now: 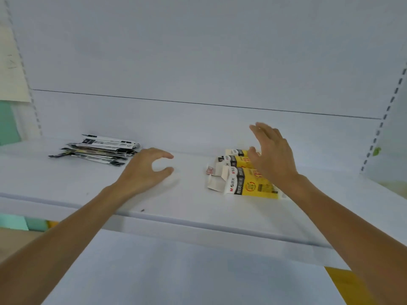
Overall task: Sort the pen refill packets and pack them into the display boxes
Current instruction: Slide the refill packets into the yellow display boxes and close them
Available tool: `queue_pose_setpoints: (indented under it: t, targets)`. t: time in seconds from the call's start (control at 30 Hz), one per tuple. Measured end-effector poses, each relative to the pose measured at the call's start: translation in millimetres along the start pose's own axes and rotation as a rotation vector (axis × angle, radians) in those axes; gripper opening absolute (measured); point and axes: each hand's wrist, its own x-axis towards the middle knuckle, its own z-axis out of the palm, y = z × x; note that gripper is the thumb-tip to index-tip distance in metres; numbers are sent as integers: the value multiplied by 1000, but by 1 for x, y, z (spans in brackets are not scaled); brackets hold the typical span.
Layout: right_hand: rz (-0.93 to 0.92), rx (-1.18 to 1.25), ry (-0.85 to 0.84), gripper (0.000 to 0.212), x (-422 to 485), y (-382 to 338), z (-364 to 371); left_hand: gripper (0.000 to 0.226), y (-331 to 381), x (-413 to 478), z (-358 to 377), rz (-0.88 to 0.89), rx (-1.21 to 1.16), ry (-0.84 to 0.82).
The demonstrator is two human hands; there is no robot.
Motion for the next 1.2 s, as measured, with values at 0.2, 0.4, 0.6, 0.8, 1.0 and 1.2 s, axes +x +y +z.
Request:
queue_pose_setpoints:
  t: [0.2,0.4,0.6,0.8,1.0,1.2]
  targets:
    - [-239,194,79,58,46,-110,35,24,-36,-22,-61,-24,-31,219]
    - [-335,310,-18,59,80,-248,101,38,-123,-54,-147,-84,177,204]
    - [-346,329,-78,61,115,-359,165,27,-234,-63,-216,-181,213,274]
    - [-287,188,-147,62,153,-399,197,35,-316,-21,-244,-187,100,266]
    - [-15,180,-236,53,163,-360,205,22,-338,35,-219,-149,-119,-24]
    - [-21,9,-510,40,114,-325,219,17,-340,62,-170,-35,-163,-250]
